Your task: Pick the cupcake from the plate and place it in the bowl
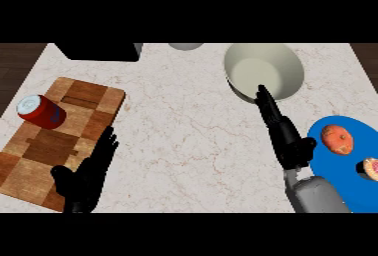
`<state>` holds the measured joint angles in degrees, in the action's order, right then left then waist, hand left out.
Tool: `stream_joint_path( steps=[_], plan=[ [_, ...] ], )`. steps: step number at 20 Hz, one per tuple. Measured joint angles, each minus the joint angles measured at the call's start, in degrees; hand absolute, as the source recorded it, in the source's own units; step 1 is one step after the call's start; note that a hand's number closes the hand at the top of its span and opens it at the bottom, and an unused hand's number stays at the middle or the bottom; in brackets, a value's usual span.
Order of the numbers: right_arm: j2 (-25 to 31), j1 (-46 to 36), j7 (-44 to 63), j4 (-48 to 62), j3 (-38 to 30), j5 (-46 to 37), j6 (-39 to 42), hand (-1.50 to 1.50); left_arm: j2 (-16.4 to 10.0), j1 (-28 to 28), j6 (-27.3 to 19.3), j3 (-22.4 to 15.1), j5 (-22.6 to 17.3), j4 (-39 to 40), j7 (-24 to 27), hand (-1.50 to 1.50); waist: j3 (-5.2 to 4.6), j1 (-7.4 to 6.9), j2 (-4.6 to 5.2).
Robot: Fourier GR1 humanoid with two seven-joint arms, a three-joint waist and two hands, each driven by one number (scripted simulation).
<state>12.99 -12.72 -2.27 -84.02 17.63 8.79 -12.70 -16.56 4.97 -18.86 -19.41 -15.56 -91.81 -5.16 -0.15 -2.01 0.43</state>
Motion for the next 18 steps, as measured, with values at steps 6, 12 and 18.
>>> stream_joint_path(
  steps=[6, 12, 18],
  plan=[
    [4.4, 0.9, -3.4, -8.2, 3.0, 9.0, 18.4, -1.50, -4.9, -5.0, -0.4, 8.6, 0.4, -2.9, 4.1, 0.00, 0.25, 1.51, -0.97],
    [16.5, 8.4, -20.1, -12.7, -5.3, 1.3, 19.6, -1.50, -8.7, -8.7, 0.5, 16.2, -1.5, -2.6, 6.3, 0.00, 0.24, 4.82, -1.22],
    [26.6, 23.1, -38.0, -16.4, -14.7, -1.2, 24.3, -1.50, -11.7, -10.8, 4.6, 20.9, -4.2, -0.1, 7.5, 0.00, 0.20, 5.12, -0.92]
  ],
)
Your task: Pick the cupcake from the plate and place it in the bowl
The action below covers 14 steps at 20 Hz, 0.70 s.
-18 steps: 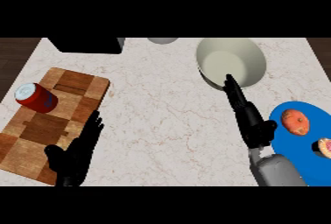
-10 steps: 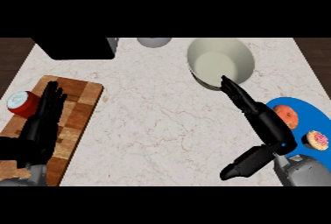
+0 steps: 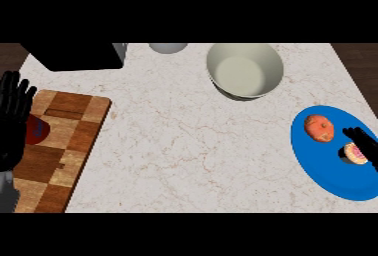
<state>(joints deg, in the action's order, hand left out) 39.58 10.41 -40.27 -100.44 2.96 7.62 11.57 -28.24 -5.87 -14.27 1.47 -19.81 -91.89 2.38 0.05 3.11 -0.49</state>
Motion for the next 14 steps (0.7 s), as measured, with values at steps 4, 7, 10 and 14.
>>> stream_joint_path(
  steps=[4, 7, 10, 14],
  plan=[
    [7.2, 5.2, -2.9, -0.4, -9.5, -1.1, 1.0, -1.50, -0.2, -0.9, 1.2, 1.1, -0.2, 1.9, 1.2, 0.00, -0.08, -0.19, 0.11],
    [12.6, 8.2, -1.4, -0.5, -16.6, -0.5, 2.9, -1.50, -0.5, -2.0, 1.9, 1.5, -0.2, 3.0, 1.1, 0.00, -0.12, -0.31, 0.14],
    [18.5, 11.4, -0.1, 0.2, -22.0, -2.7, 5.5, -1.50, -0.3, -2.2, 2.3, 1.5, -0.1, 3.3, 1.3, 0.00, -0.17, -0.42, 0.14],
    [24.8, 14.9, 1.5, 0.3, -26.0, -7.6, 9.2, -1.50, 0.3, -2.8, 2.6, 1.4, 0.4, 4.4, 2.1, 0.00, -0.17, -0.84, 0.23]
  ],
)
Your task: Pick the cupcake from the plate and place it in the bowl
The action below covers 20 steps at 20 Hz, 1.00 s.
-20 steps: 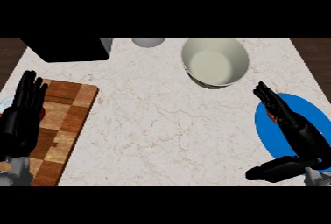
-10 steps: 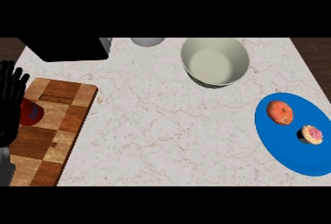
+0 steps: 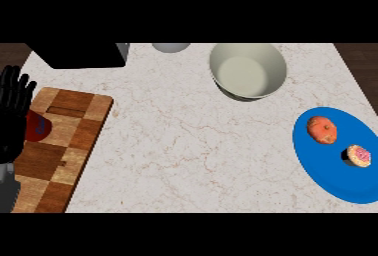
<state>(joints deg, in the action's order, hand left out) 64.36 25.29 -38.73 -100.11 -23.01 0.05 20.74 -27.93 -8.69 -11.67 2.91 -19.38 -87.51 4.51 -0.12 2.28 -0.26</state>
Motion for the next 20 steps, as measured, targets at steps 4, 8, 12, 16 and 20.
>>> stream_joint_path(
  steps=[4, 8, 12, 16, 20],
  plan=[
    [3.8, 2.9, -0.5, 0.0, -2.1, -6.4, 2.4, -1.50, 0.1, -1.4, 0.4, 0.1, 0.2, 0.7, -0.7, 0.00, 0.04, -0.51, 0.07],
    [4.6, 3.6, -0.6, 1.3, -2.2, -12.2, 3.2, -1.50, 1.0, -3.4, 1.2, 0.2, 0.7, 3.0, -0.3, 0.00, 0.07, -1.14, 0.19],
    [2.0, 2.2, -0.5, 2.4, -0.6, -17.5, 2.9, -1.50, 1.7, -3.9, 1.5, 0.3, 1.7, 2.2, -1.2, 0.00, 0.11, -1.71, 0.21],
    [0.2, -1.2, -0.7, 5.5, 2.1, -21.5, 3.2, -1.50, 2.3, -3.3, 2.8, 1.0, 2.3, 2.5, -0.4, 0.00, 0.12, -2.16, 0.27],
    [-2.4, -5.9, 0.0, 8.2, 6.5, -26.1, 3.1, -1.50, 2.7, -4.8, 3.3, 1.6, 2.6, 2.4, -2.0, 0.00, 0.13, -2.41, 0.32]
  ],
)
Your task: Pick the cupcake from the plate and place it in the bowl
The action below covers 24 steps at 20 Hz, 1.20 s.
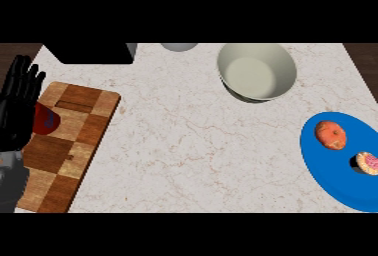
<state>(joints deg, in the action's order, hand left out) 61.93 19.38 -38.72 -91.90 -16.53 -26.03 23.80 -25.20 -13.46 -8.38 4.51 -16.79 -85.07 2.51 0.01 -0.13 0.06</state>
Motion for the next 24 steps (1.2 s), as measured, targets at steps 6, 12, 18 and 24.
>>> stream_joint_path(
  steps=[6, 12, 18, 24],
  plan=[
    [-3.9, -6.8, 0.0, 6.7, 4.8, -5.5, -0.2, -1.50, 0.9, -1.5, 1.2, 0.9, 1.2, 2.0, 0.4, 0.00, 0.00, -0.09, 0.03],
    [-8.1, -11.7, -2.4, 14.1, 7.0, -11.6, -2.4, -1.50, 1.9, -0.5, 1.5, 1.9, 2.7, 0.4, -0.2, 0.00, 0.02, -0.05, -0.01],
    [-10.8, -17.4, -5.0, 20.3, 8.3, -15.0, -3.7, -1.50, 2.6, 0.1, 2.8, 3.2, 3.2, -0.4, -1.1, 0.00, 0.01, -0.07, -0.02],
    [-12.9, -20.7, -8.2, 25.5, 9.9, -18.4, -6.8, -1.50, 3.8, 0.0, 3.5, 3.9, 4.2, -0.2, -0.8, 0.00, -0.01, -0.05, -0.02]
  ],
)
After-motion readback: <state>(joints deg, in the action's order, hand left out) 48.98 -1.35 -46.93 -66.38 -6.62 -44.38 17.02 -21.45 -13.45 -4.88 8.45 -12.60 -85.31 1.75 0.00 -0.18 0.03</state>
